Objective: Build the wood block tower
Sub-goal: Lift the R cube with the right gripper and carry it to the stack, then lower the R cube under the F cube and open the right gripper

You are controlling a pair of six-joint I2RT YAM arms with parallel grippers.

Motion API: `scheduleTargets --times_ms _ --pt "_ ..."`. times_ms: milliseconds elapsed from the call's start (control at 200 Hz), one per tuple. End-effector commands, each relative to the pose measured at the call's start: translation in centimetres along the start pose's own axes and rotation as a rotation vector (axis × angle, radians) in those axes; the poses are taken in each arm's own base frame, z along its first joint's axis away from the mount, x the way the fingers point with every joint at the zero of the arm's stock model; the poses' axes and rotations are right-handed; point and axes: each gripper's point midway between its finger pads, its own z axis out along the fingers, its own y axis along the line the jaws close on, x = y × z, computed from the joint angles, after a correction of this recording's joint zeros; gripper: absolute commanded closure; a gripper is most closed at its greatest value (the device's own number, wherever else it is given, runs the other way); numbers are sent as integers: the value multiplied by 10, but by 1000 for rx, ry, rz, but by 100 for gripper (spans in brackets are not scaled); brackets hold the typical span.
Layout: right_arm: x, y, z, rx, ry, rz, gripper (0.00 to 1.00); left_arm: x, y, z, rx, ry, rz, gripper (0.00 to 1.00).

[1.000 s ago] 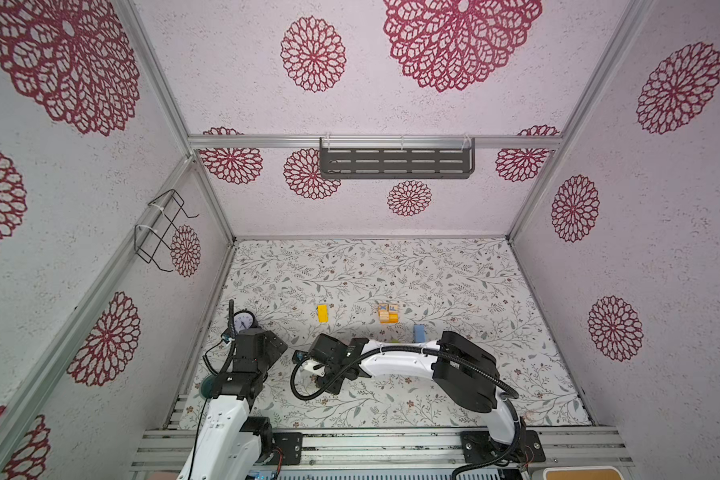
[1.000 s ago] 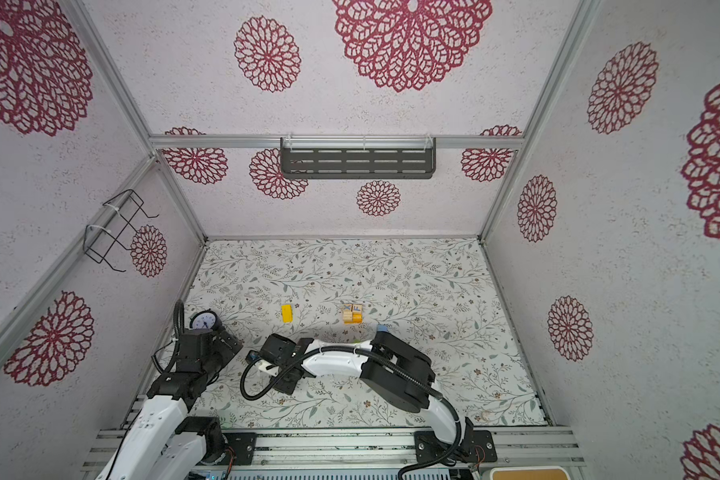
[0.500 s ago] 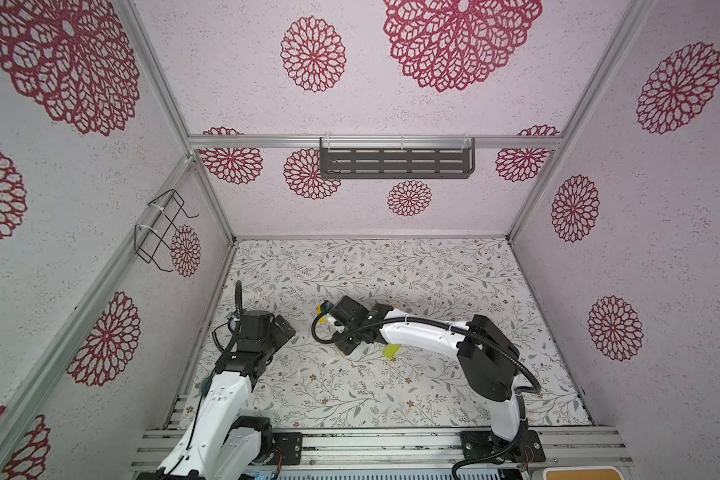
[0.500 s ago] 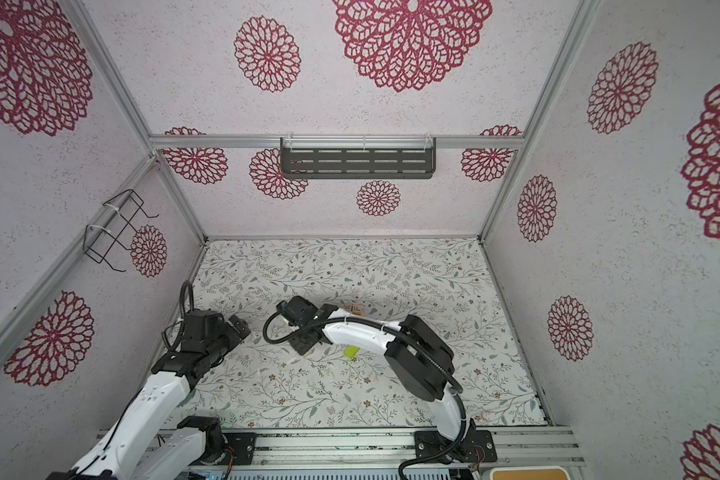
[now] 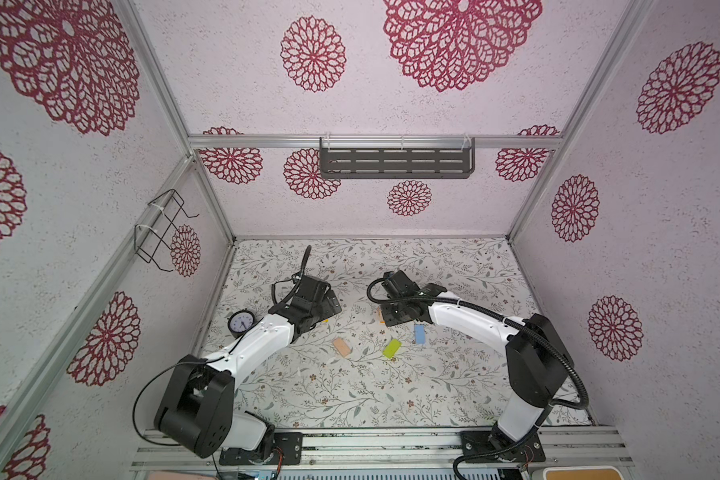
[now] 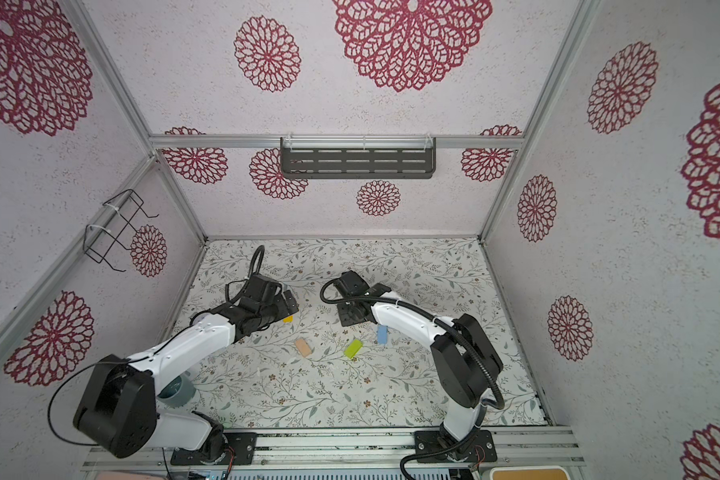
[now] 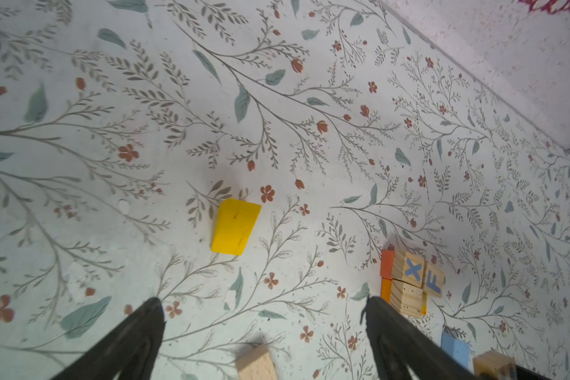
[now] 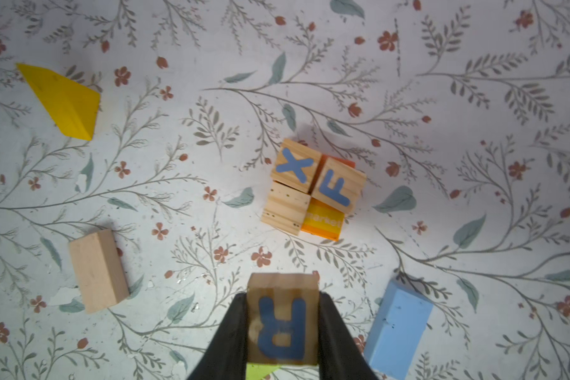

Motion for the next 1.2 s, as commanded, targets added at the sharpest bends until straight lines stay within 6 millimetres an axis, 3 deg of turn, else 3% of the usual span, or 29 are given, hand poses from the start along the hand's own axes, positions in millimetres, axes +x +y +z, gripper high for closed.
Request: scheduleTargets --times_ms 0,260,1196 --pt "-6 -18 -10 -7 -22 88 80 -1 -26 10 30 2 42 2" --pt "-1 -31 6 -23 -5 149 80 16 -52 30 50 48 84 2" --pt "-4 -21 46 -67 47 174 80 26 -52 42 54 73 108 2"
